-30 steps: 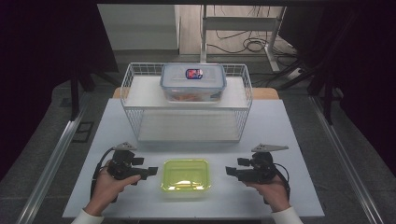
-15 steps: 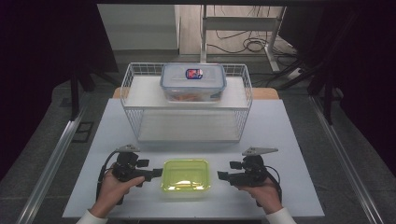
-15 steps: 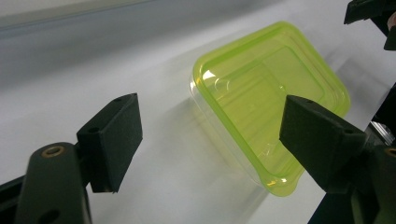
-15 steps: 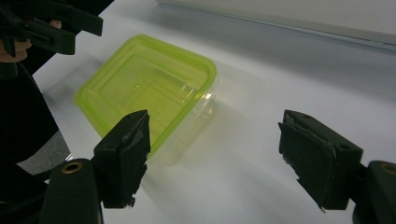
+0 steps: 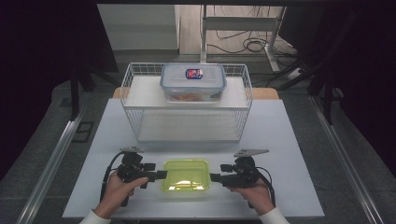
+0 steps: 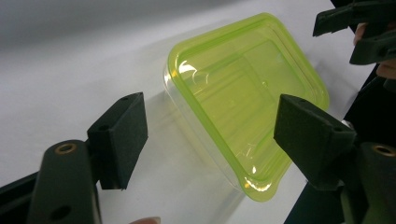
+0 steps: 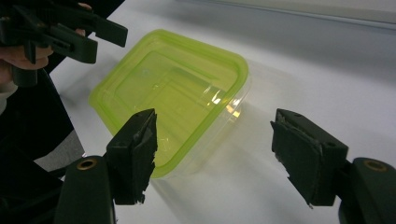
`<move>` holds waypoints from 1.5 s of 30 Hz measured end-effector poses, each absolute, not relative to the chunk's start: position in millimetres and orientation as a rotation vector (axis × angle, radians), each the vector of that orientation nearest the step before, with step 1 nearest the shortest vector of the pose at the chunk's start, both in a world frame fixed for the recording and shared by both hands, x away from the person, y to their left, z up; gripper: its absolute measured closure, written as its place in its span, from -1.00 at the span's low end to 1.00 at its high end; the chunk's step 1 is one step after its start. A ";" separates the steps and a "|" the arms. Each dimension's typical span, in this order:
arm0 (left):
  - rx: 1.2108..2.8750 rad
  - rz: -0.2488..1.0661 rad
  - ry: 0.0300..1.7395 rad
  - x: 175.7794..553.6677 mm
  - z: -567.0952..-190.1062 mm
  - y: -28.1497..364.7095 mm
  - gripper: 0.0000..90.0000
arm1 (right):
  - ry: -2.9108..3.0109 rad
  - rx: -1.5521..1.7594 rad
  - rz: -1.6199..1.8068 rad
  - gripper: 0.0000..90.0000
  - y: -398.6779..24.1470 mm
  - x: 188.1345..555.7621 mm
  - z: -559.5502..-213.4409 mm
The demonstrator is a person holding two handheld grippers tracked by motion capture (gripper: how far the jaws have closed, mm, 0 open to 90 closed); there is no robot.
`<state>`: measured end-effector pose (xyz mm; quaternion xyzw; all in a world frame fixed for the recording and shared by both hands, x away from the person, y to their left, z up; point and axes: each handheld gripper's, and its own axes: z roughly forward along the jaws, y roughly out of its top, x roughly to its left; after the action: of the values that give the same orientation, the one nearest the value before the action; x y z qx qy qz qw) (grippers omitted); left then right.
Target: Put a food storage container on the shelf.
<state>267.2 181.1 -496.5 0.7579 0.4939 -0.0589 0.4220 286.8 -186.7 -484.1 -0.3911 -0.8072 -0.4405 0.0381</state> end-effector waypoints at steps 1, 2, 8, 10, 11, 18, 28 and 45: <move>1.895 -0.157 1.234 267.9 -497.3 180.9 -0.40 | -2.480 -1.197 -1.345 -0.31 -184.8 286.6 -485.1; 1.890 -0.175 1.231 268.6 -498.1 180.3 -0.40 | -2.483 -1.195 -1.339 -0.30 -183.7 286.7 -485.9; 1.911 -0.210 1.242 271.5 -504.9 173.0 -0.33 | -2.459 -1.243 -1.325 -0.23 -178.0 290.9 -492.9; 1.908 -0.214 1.244 272.2 -507.1 171.1 -0.29 | -2.444 -1.254 -1.322 -0.19 -176.4 293.3 -495.8; 1.910 -0.222 1.242 272.5 -507.5 170.8 -0.28 | -2.429 -1.259 -1.322 -0.18 -175.4 294.2 -496.8; 1.912 -0.260 1.236 274.4 -511.5 167.1 -0.20 | -2.376 -1.260 -1.321 -0.03 -171.0 299.2 -503.1; 1.891 -0.314 1.239 275.2 -515.0 168.7 0.01 | -2.335 -1.254 -1.292 0.23 -163.4 301.9 -512.1; 1.851 -0.212 1.249 261.9 -512.8 169.4 0.51 | -2.243 -1.296 -1.324 0.58 -171.1 294.2 -511.3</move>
<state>261.9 169.4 -512.8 0.7435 0.5015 -0.0851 0.4342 294.2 -171.1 -511.3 -0.4423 -0.7659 -0.4519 0.1159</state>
